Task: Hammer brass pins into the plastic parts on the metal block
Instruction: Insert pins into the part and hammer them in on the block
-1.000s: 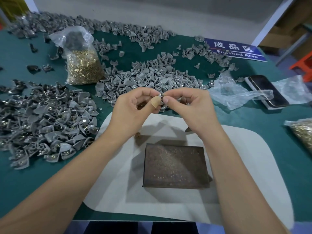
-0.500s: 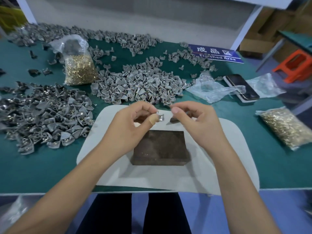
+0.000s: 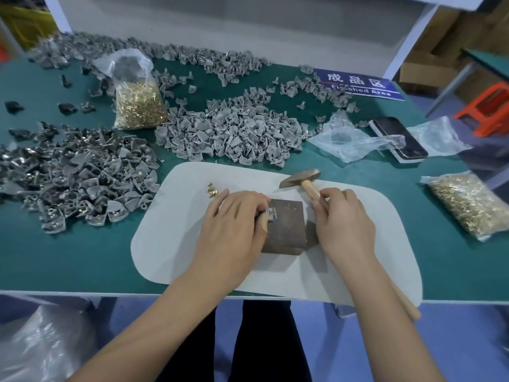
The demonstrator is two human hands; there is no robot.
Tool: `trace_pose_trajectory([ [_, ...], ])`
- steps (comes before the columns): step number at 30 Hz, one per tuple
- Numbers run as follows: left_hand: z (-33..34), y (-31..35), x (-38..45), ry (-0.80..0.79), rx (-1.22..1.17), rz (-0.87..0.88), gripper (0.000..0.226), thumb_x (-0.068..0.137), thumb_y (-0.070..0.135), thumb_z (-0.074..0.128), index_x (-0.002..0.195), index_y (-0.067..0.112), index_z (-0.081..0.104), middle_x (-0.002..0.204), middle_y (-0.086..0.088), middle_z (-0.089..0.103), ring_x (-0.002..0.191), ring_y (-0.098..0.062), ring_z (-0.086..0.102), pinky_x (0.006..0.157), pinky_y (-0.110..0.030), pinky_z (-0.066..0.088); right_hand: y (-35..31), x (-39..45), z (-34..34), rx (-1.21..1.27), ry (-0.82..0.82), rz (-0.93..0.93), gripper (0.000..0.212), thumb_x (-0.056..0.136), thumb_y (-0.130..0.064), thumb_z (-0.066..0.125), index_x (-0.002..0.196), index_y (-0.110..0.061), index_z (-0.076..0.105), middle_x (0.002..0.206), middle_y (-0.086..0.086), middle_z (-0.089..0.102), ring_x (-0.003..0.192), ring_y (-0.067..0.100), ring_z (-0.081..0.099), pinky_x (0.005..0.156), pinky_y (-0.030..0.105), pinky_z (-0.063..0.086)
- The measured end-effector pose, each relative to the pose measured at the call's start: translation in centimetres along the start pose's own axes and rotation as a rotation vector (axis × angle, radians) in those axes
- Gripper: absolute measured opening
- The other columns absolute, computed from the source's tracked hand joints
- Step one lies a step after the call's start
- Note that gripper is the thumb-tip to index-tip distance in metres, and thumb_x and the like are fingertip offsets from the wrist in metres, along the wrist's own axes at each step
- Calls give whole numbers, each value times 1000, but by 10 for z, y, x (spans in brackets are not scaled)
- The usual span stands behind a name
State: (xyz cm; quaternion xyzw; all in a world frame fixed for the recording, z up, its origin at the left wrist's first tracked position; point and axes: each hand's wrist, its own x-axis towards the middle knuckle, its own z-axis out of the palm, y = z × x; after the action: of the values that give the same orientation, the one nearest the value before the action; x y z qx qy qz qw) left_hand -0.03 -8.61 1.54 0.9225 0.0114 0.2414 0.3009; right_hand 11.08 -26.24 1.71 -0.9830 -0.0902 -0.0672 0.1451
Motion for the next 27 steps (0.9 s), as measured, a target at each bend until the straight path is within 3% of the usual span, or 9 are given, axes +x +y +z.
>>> trace_pose_trajectory([
  [6,9,-3,25,-15,78,-61,10,99,9,54,107,14,55,113,3,63,109,-23,57,118,-40,25,-1,14,1,-8,-10,-20,28,106,-34,47,123,-18,61,119,9,57,111,35,55,78,43,43],
  [10,10,-11,48,-47,119,-75,9,103,14,48,110,17,53,115,4,60,112,-21,53,114,-39,29,-6,29,-2,0,27,-28,31,107,-34,44,124,-14,60,116,12,56,95,41,60,70,40,34],
  [16,14,-24,71,-44,133,-114,10,105,20,44,112,20,52,116,7,58,114,-17,51,118,-37,24,-25,54,-17,6,99,-61,31,110,-29,36,129,-9,52,123,17,49,86,48,58,68,45,34],
  [20,11,-33,84,-31,53,-79,6,102,23,53,106,26,55,105,14,56,105,-11,49,108,-35,33,-35,78,-30,16,121,-164,31,110,-32,33,129,-16,51,124,13,50,88,44,58,68,44,34],
  [24,-5,-51,110,-159,-78,-51,5,96,29,64,100,25,65,99,12,62,100,-12,55,95,-40,47,-43,92,-34,88,21,-237,29,109,-35,30,116,-20,53,105,5,64,88,37,58,70,45,42],
  [27,-12,-63,116,-217,-122,8,5,93,32,69,95,28,69,100,14,59,102,-7,54,94,-35,47,-41,83,-36,166,-56,-251,39,105,-52,24,114,-28,52,84,-4,63,81,33,60,68,44,44],
])
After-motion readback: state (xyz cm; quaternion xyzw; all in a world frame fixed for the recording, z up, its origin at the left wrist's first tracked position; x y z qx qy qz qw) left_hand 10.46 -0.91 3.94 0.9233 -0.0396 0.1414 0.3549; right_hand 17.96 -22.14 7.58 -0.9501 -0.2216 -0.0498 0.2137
